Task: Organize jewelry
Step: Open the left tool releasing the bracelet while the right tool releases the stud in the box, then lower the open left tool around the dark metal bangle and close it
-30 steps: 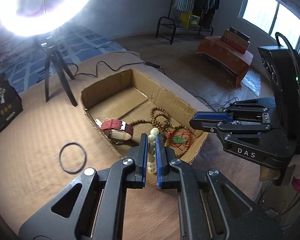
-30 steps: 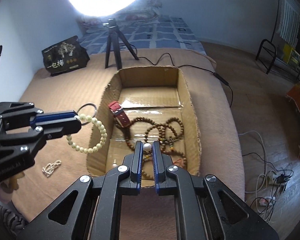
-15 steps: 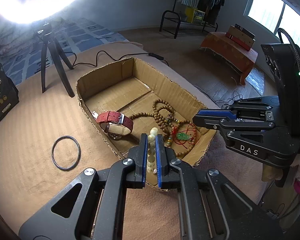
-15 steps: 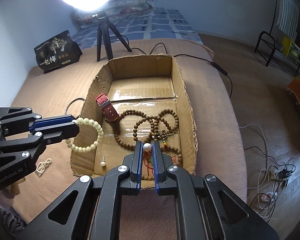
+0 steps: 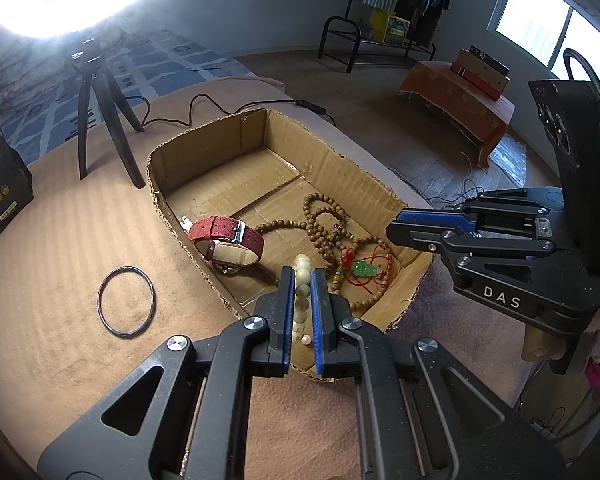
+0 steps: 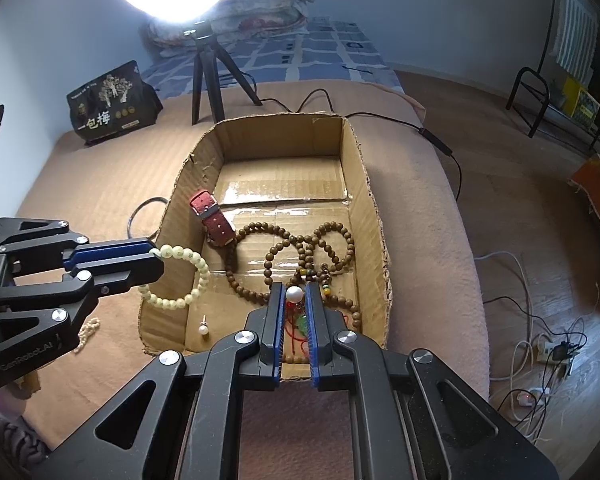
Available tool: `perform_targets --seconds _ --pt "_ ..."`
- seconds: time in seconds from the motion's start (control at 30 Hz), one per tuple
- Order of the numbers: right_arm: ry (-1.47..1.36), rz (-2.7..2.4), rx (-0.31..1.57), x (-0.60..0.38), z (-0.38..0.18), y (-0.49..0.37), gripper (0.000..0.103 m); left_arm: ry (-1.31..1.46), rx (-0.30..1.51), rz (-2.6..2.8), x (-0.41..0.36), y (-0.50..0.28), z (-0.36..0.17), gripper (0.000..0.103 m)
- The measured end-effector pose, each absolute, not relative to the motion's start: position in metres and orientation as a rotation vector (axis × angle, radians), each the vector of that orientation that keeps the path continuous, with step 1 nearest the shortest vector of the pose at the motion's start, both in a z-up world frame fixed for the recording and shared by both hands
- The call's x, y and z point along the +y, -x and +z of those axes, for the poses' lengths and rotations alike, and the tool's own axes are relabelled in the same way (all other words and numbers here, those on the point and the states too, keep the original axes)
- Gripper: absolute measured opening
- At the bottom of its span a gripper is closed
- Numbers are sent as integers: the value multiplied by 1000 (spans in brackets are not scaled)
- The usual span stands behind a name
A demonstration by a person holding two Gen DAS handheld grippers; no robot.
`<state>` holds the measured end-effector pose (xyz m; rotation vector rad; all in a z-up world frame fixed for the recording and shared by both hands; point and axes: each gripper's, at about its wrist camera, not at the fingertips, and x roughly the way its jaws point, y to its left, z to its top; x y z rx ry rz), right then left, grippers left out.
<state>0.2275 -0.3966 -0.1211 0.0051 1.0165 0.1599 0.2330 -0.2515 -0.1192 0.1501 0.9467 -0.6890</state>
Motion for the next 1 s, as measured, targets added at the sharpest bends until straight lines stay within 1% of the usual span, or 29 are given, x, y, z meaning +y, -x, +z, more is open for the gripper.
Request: perform_targets --seconds 0.03,0.1,0.13,0.2,0.27,0.47,0.5,0.53,0.6,0.63,0.67,0.73,0.8,0.97,1.0 --pt "-5 156 1016 -397 -121 -227 13 -150 947 -690 -251 -233 -119 6" --pt "-7 155 1014 -397 -120 -227 27 -148 946 -694 -251 -233 -119 6" --pt "-6 154 1012 -397 -120 -226 30 -149 946 -691 -250 -233 -119 6" --pt "-5 147 1007 -397 -118 -225 41 -149 948 -690 -249 -233 -118 6" --pt "-5 141 1003 -396 -117 -225 46 -147 949 -686 -247 -233 -118 6" --pt "-12 143 998 -393 -113 -222 47 -145 948 -671 -235 -233 -115 6" --pt "-15 145 997 -392 -113 -221 47 -144 948 -669 -232 -234 -114 10" --pt "-17 146 996 -391 -112 -220 47 -142 948 -667 -228 -234 -113 16" --pt "-21 150 994 -390 -111 -218 47 -133 926 -655 -219 -234 -110 57" --pt "-23 154 993 -389 -110 -216 47 -129 912 -648 -216 -234 -108 62" --pt "-24 159 992 -388 -110 -215 47 -126 897 -636 -209 -233 -106 64" --pt "-25 166 988 -385 -107 -212 48 -126 894 -628 -201 -235 -106 64" --pt "-29 173 981 -383 -105 -209 55 -130 891 -604 -190 -237 -108 64" --pt "-52 187 964 -380 -101 -201 59 -142 901 -547 -164 -244 -118 65" --pt "-56 189 964 -379 -101 -199 62 -146 906 -537 -159 -246 -121 65"
